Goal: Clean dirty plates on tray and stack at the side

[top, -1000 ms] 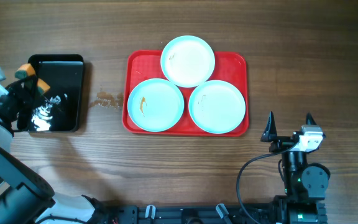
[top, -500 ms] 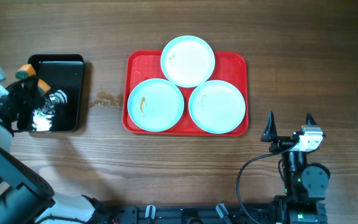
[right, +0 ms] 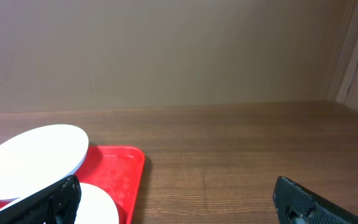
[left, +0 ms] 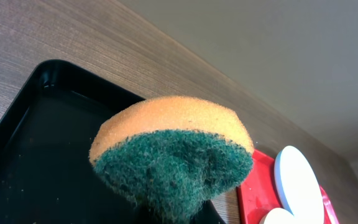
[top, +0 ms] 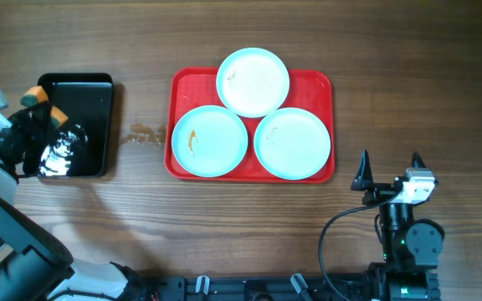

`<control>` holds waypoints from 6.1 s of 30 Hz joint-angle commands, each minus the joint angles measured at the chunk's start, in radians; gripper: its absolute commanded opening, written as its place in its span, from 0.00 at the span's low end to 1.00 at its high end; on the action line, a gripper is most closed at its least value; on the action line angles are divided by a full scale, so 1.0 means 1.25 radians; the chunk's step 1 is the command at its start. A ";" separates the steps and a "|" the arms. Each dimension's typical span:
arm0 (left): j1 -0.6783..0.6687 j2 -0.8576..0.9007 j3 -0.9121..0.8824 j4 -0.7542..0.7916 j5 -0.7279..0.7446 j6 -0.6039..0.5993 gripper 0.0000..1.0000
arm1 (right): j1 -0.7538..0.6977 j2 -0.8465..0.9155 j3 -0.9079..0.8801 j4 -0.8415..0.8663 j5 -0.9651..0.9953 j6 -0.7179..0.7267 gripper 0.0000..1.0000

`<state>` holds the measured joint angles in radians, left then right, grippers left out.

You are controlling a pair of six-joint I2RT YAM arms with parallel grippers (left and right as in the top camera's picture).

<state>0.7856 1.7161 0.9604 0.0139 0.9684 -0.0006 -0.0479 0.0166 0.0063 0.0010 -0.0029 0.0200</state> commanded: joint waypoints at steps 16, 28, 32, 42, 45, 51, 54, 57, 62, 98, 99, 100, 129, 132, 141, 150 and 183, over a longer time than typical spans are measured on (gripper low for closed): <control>0.002 -0.013 0.005 0.003 -0.001 0.019 0.04 | -0.005 -0.002 -0.001 0.004 0.002 -0.014 1.00; 0.002 -0.013 0.005 0.002 -0.001 0.019 0.04 | -0.005 -0.002 -0.001 0.004 0.002 -0.013 1.00; 0.002 -0.017 0.005 0.012 0.023 0.012 0.04 | -0.005 -0.002 -0.001 0.004 0.002 -0.014 1.00; 0.003 -0.091 0.005 0.085 0.117 -0.055 0.04 | -0.005 -0.002 -0.001 0.004 0.002 -0.014 1.00; -0.009 -0.067 0.005 -0.129 -0.129 0.118 0.04 | -0.005 -0.002 -0.001 0.004 0.002 -0.014 1.00; -0.033 -0.012 0.007 -0.164 -0.128 0.198 0.04 | -0.005 -0.002 -0.001 0.004 0.002 -0.014 1.00; -0.031 -0.045 0.017 -0.060 0.064 0.150 0.04 | -0.005 -0.002 -0.001 0.004 0.002 -0.014 1.00; -0.034 -0.093 0.031 0.077 0.114 -0.005 0.04 | -0.005 -0.002 -0.001 0.004 0.002 -0.014 1.00; -0.034 -0.154 0.031 0.130 0.102 -0.047 0.04 | -0.005 -0.002 -0.001 0.004 0.002 -0.014 1.00; -0.092 -0.123 0.105 -0.095 -0.006 0.182 0.04 | -0.005 -0.002 -0.001 0.004 0.002 -0.014 1.00; -0.093 -0.144 0.109 -0.070 -0.007 0.152 0.04 | -0.005 -0.002 -0.001 0.004 0.002 -0.014 1.00; -0.093 -0.166 0.109 -0.056 -0.006 0.137 0.04 | -0.005 -0.002 -0.001 0.004 0.002 -0.014 1.00; -0.143 -0.387 0.294 -0.429 -0.090 0.030 0.04 | -0.005 -0.002 -0.001 0.004 0.002 -0.014 1.00; -0.169 -0.361 0.293 -0.602 -0.096 0.030 0.04 | -0.005 -0.002 -0.001 0.004 0.002 -0.013 1.00; -0.228 -0.242 0.293 -0.768 -0.112 0.029 0.04 | -0.005 -0.002 -0.001 0.004 0.002 -0.014 1.00; -0.179 -0.231 0.294 -0.608 -0.516 0.063 0.04 | -0.005 -0.002 -0.001 0.004 0.002 -0.014 1.00; -0.166 -0.192 0.285 -0.523 0.140 -0.149 0.04 | -0.005 -0.002 -0.001 0.023 -0.305 0.566 1.00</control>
<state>0.5808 1.5219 1.3209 -0.6491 0.8112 -0.0505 -0.0498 0.0166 0.0063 0.0196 -0.1459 0.2352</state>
